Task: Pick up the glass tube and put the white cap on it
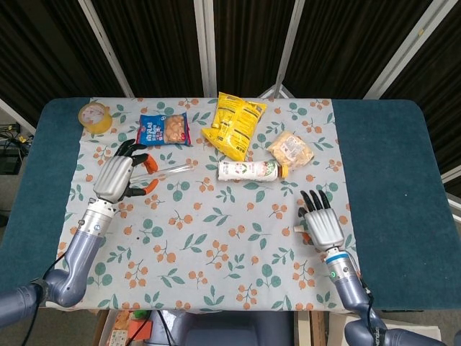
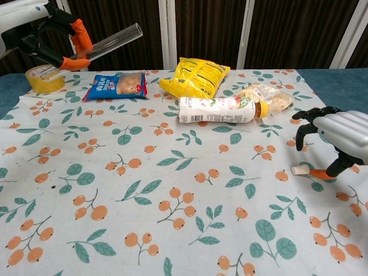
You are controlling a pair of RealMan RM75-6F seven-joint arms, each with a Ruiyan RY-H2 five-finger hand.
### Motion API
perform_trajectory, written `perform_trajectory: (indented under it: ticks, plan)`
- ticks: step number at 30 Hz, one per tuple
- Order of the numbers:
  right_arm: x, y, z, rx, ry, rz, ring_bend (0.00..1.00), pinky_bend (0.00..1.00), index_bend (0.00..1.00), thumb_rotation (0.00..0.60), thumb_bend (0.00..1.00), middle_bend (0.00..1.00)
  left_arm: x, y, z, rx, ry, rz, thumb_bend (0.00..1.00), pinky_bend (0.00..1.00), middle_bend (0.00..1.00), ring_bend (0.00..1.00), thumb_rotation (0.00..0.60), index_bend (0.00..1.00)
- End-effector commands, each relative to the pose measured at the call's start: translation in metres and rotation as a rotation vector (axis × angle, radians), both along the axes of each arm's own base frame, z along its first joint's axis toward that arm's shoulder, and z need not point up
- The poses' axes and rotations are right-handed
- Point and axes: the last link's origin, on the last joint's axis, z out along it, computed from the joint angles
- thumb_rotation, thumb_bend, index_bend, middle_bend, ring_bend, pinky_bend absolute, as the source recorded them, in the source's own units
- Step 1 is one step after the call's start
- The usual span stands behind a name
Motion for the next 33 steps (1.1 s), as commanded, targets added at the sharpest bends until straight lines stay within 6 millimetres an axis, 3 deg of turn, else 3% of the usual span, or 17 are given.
perform_trajectory:
  ticks: [1,33]
  plan:
    - [-0.003,0.002,-0.004,0.011,-0.002,-0.007,0.0,0.0,0.45,0.6,0.28,0.11,0.001,0.0,0.0,0.0,-0.002,-0.001,0.73,0.08,0.66,0.19,0.6,0.69]
    - [-0.009,-0.002,-0.016,0.015,0.004,-0.006,0.0,0.0,0.53,0.6,0.35,0.13,-0.001,0.001,-0.005,0.007,0.006,0.011,0.73,0.09,0.66,0.19,0.6,0.69]
